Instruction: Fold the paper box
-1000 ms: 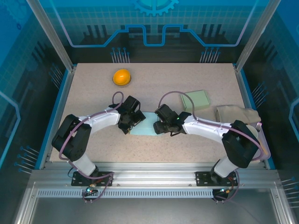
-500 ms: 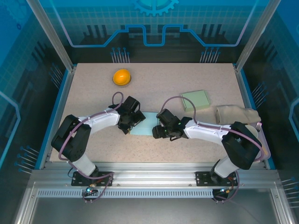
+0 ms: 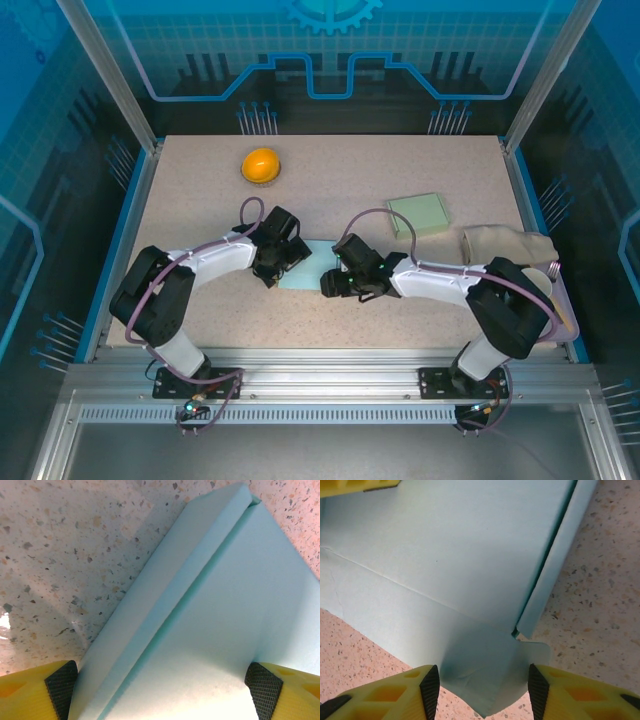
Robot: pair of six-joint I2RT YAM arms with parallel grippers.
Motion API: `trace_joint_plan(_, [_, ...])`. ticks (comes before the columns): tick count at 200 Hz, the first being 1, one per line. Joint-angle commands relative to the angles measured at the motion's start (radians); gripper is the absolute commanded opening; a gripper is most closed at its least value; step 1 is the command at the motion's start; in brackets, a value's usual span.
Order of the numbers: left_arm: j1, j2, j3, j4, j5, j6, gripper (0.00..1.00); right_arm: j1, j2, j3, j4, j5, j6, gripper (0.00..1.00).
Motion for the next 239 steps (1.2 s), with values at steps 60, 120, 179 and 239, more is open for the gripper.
trace_joint_plan(60, [0.008,0.048,-0.039,-0.062,-0.056,-0.005,0.9,-0.002,0.016,0.014,0.003,-0.027,0.001,0.42])
trace_joint_plan(120, [0.008,0.048,-0.044,-0.06,-0.057,-0.004,0.9,0.0,0.022,0.012,-0.009,0.007,-0.051,0.36])
trace_joint_plan(179, [0.009,0.047,-0.048,-0.066,-0.061,-0.004,0.9,0.002,0.026,-0.021,0.02,0.054,-0.111,0.35])
trace_joint_plan(239, [0.008,0.054,-0.046,-0.066,-0.057,-0.006,0.9,0.002,0.039,-0.069,0.112,0.057,-0.141,0.32])
